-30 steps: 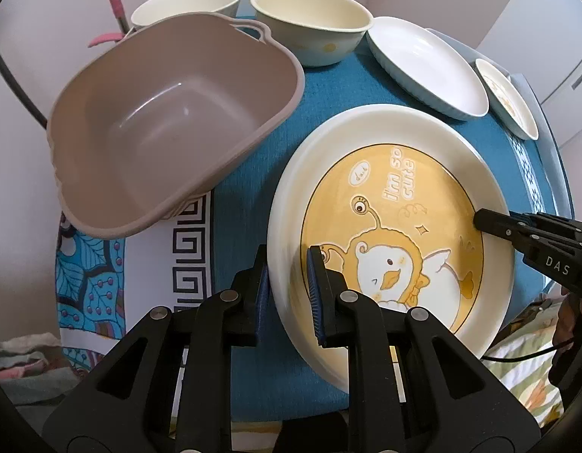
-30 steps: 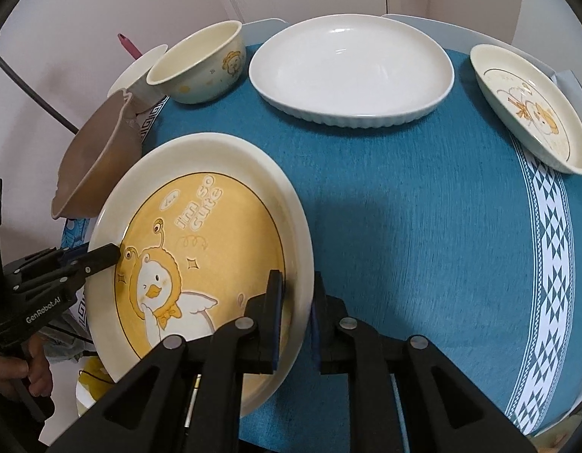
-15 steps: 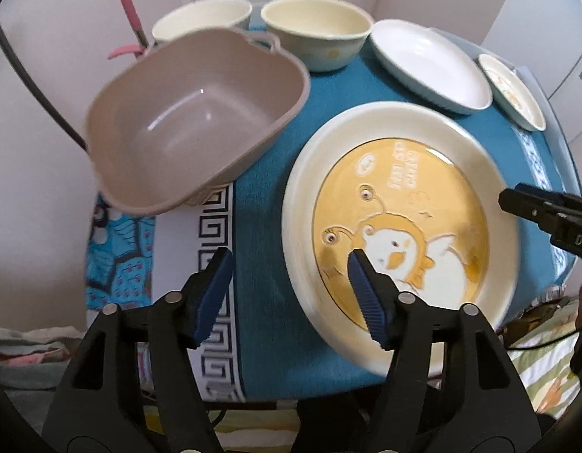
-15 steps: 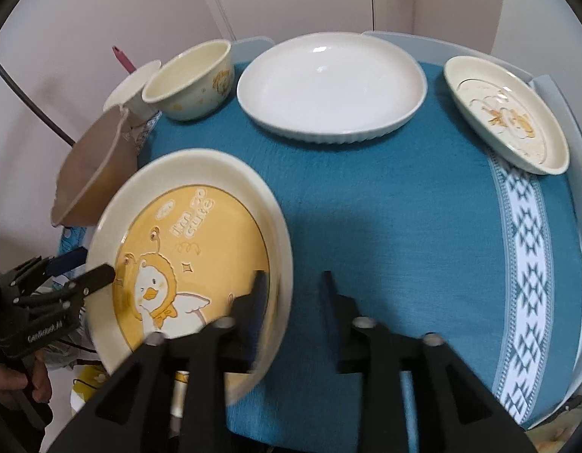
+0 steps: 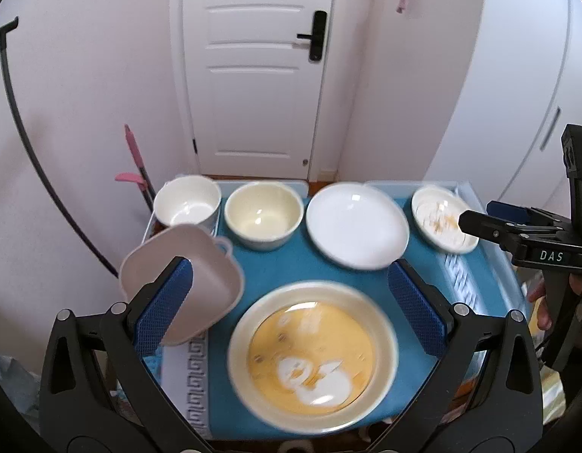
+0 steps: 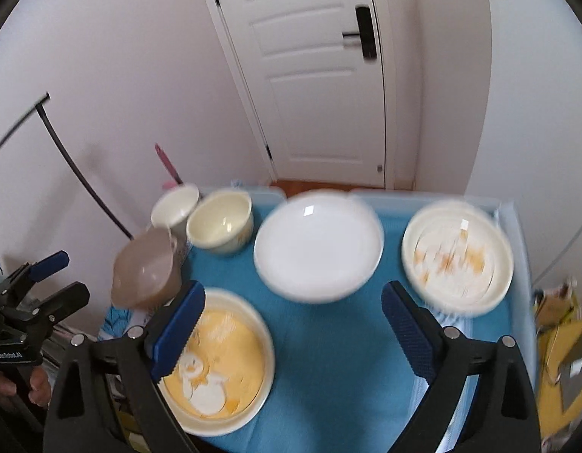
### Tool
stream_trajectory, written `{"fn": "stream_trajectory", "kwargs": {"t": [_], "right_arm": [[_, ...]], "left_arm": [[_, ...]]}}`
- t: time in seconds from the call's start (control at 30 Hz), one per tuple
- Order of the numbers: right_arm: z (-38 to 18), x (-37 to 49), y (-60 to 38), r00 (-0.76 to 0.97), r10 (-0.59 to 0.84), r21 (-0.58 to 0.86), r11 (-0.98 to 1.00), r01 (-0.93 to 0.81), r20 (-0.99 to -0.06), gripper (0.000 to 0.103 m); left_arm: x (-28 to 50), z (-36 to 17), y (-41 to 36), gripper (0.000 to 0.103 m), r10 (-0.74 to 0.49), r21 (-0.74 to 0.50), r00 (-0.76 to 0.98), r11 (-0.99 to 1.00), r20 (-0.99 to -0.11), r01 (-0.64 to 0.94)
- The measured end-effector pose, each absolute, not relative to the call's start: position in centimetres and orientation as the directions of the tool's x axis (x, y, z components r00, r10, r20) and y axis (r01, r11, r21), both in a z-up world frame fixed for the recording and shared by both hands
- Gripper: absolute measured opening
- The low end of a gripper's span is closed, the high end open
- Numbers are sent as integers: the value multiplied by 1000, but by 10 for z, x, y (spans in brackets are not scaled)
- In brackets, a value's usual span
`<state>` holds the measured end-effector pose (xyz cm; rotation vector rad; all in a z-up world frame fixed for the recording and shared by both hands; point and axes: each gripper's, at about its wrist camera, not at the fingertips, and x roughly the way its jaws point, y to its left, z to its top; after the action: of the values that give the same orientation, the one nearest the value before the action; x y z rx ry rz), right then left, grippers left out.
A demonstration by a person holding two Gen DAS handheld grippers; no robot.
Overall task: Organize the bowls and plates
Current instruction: 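Move both tools to the plain white plate and grip its rim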
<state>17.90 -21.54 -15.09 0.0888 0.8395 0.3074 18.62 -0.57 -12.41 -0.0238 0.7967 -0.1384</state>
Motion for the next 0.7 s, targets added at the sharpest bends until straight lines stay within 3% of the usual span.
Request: {"fn": "stream_trajectory", "kwargs": {"t": [0.27,0.47,0.57,0.7], "right_arm": [[-126,250,-254,588,286,81,933,-350,-757,93],[-170,324,-269,408,363,143,867,-478,-838,93],[-206,354,-265,319,363,152,833,-531,-875,92],[-248,379,-266,210,392,219,799,-560,-896,69]], "left_arm": [[229,-136,-44,103,-98,-171,638,984,-764,-54],[272,-194,-67,101,-90,-214,532,961,-842,-177],[292,-228,-72,85,-85,-216,475,950,-876,-228],[308,-267,-75,70,-86,-216,408,934,-909,-286]]}}
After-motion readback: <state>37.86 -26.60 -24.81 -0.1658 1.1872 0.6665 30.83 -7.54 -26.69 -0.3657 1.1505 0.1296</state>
